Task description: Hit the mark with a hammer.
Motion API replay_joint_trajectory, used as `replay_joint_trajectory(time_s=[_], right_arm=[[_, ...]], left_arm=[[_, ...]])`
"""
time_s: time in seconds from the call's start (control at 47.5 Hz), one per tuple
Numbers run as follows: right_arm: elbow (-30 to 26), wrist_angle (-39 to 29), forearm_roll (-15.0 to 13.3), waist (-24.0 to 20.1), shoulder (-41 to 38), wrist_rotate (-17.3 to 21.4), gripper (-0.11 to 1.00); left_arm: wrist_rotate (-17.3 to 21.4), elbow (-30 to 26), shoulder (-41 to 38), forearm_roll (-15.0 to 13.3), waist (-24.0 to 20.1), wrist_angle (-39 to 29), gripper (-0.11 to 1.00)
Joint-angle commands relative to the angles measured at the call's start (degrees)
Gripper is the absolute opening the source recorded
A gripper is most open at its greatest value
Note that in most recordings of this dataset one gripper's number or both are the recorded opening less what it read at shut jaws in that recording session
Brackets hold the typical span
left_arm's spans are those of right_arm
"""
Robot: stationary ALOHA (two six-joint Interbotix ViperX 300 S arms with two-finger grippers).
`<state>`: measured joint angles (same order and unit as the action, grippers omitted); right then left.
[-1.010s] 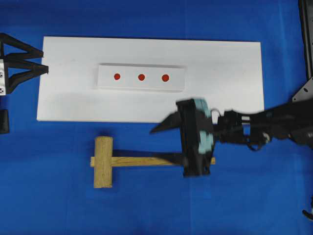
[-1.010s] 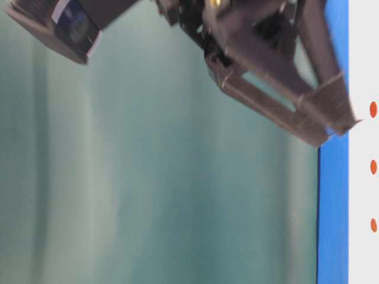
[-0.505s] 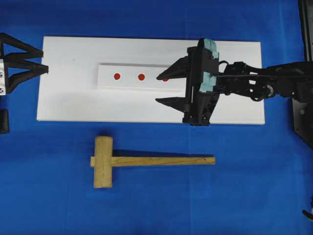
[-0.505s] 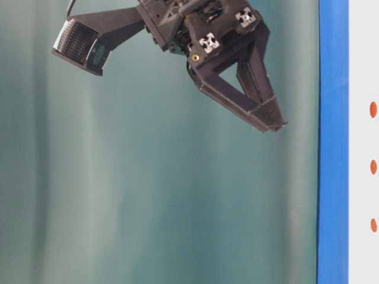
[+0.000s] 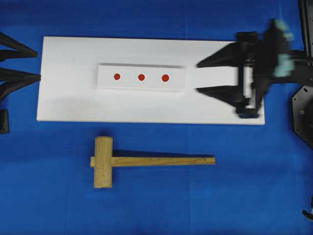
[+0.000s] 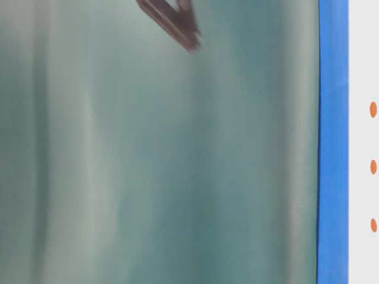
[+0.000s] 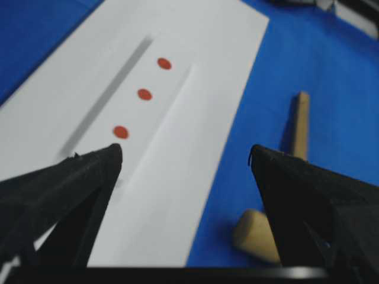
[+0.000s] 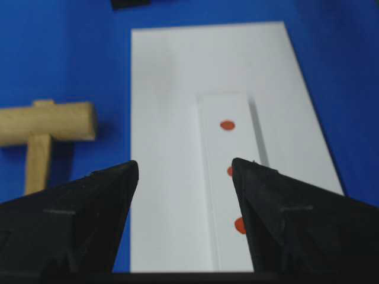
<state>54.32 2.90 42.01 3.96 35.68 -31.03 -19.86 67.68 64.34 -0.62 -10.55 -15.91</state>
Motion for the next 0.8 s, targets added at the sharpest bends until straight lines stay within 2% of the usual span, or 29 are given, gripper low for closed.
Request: replay_joint_trajectory(time_s=[0.0,0.063,0.168,0.295,0.4,0.505,0.779], right_arm=[[1.1,-0.9,-0.1,0.4,5.4,0.0,0.54],[2.8,-1.8,-0.1,0.9,9.3,-0.2,0.54],[5.8,-3.0,-0.7,2.7,14.1,-0.4,0.54],[9.1,-5.3,-2.4,4.9,18.6,-0.5,0.54],[11.4,-6.7,-3.9,6.4,21.1,-0.6,0.54],[13.4,-7.0,-4.7,7.1,22.6,-0.8,0.54],[19.0,-5.9,-5.1,7.4,24.0,-0.9,0.54]], left_arm=[[2.9,-1.6,0.7,0.2,0.1,-1.8,0.89],[5.0,-1.7,1.1,0.2,0.1,-3.4,0.89],[10.6,-1.4,1.5,0.2,0.1,-6.4,0.89],[19.2,-1.4,2.6,0.1,0.1,-9.6,0.89],[23.4,-1.5,4.4,-0.2,0.4,-10.0,0.89],[24.9,-1.1,6.8,-0.3,1.0,-10.1,0.89],[25.2,1.3,10.4,-0.3,1.2,-10.2,0.89]])
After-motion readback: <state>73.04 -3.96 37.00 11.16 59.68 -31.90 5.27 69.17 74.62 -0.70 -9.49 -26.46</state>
